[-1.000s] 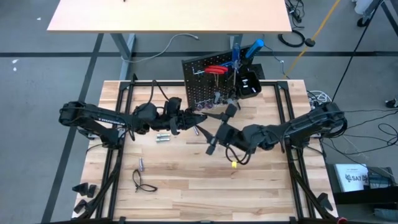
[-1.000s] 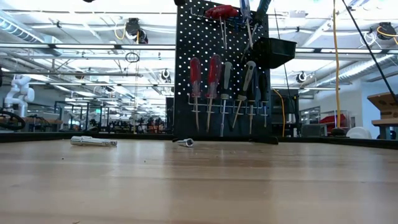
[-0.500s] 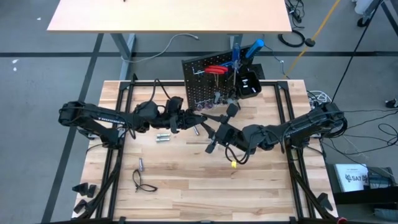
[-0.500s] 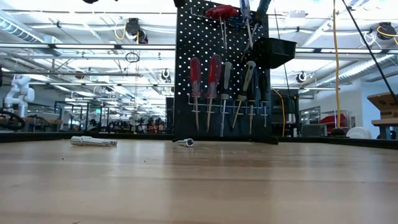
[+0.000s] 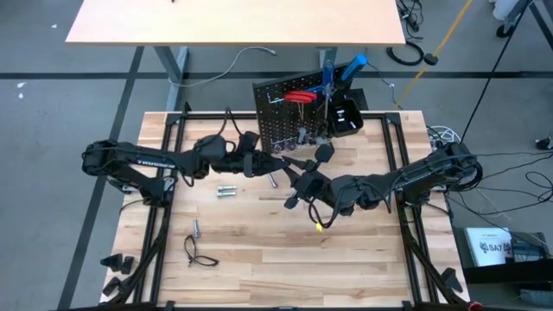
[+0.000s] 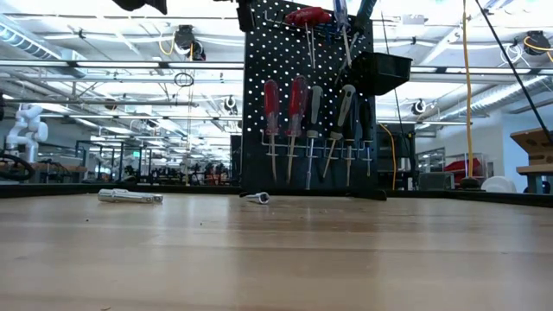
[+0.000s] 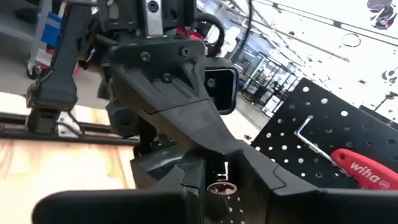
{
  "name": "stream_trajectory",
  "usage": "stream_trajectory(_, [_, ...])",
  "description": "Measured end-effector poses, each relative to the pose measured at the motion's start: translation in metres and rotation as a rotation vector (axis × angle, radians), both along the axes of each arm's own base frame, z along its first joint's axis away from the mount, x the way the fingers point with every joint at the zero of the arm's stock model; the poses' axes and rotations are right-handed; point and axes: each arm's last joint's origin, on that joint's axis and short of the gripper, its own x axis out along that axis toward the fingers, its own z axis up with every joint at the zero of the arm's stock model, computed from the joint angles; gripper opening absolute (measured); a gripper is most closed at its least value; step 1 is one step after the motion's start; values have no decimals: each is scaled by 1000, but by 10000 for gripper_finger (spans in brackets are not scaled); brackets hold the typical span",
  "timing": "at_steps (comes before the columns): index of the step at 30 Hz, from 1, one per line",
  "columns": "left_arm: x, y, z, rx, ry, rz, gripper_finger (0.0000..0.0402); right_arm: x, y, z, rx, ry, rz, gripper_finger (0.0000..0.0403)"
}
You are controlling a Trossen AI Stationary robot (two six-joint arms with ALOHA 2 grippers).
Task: Hang tools onto peg board
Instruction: Put the silver socket into the black bin on the pegboard
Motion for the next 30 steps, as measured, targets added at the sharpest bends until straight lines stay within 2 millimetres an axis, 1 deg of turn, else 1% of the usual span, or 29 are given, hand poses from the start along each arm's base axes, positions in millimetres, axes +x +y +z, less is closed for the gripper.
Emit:
stream_trajectory(5, [0, 6, -4, 44, 26, -25, 191, -1, 0, -2, -6, 29, -7, 48])
stream_trajectory(8, [-3, 9, -9, 70, 48, -52, 191, -10, -2, 3, 11, 33, -94, 48])
stream_trajectory(10, [-5, 10, -12, 77, 60, -67, 191, -23, -4, 11, 46, 22, -131, 48])
stream_trajectory(13, [-11, 11, -13, 84, 75, -71, 191, -45, -12, 20, 132, 11, -133, 48])
stream_trajectory(15, [-15, 10, -16, 109, 125, -68, 191, -64, -19, 25, 207, 6, -138, 48])
stream_trajectory(17, [-17, 10, -21, 141, 192, -61, 191, -87, -29, 30, 296, -14, -165, 48])
stream_trajectory(20, [-22, 5, -25, 233, 264, -38, 191, -119, -45, 32, 424, -30, -208, 48])
stream_trajectory(23, [-26, -5, -28, 375, 315, -14, 191, -144, -60, 35, 505, -60, -257, 48])
stream_trajectory(26, [-30, -16, -34, 510, 393, 26, 191, -157, -73, 41, 526, -99, -303, 48])
stream_trajectory(30, [-34, -29, -42, 606, 501, 103, 191, -161, -90, 44, 568, -107, -318, 48])
